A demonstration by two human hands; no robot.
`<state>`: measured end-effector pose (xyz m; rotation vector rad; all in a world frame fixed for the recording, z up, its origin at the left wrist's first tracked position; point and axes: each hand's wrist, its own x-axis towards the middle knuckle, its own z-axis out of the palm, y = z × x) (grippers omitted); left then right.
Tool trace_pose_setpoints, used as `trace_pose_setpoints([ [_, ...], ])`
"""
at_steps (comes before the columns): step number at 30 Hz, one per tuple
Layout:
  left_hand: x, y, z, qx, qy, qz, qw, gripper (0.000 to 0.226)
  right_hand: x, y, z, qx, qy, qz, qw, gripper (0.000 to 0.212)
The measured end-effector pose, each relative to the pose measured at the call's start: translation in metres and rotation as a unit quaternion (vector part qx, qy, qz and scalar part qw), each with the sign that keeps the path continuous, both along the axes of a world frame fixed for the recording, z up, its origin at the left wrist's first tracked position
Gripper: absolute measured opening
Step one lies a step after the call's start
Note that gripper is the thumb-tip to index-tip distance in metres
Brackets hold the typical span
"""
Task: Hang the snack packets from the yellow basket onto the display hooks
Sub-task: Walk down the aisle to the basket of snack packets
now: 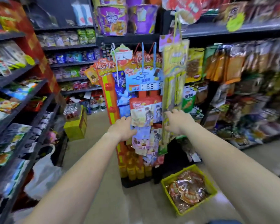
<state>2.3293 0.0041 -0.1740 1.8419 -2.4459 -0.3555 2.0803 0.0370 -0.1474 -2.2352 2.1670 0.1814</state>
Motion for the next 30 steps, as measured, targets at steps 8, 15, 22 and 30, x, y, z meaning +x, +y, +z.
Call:
trace_pose_setpoints([
  [8, -0.126, -0.023, -0.012, 0.029, -0.008, -0.118, 0.993, 0.074, -0.117, 0.021, -0.013, 0.012, -0.003, -0.091, 0.996, 0.076],
  [15, -0.223, -0.041, -0.036, 0.045, -0.023, -0.144, 0.988, 0.079, -0.207, 0.003, -0.038, 0.041, -0.024, -0.105, 0.993, 0.075],
  [22, -0.287, -0.072, -0.064, 0.062, -0.026, -0.143, 0.987, 0.078, -0.273, -0.041, -0.068, 0.061, -0.047, -0.112, 0.991, 0.075],
  [30, -0.363, -0.158, -0.081, 0.088, -0.014, -0.163, 0.983, 0.075, -0.325, -0.126, -0.089, 0.082, -0.035, -0.116, 0.989, 0.076],
])
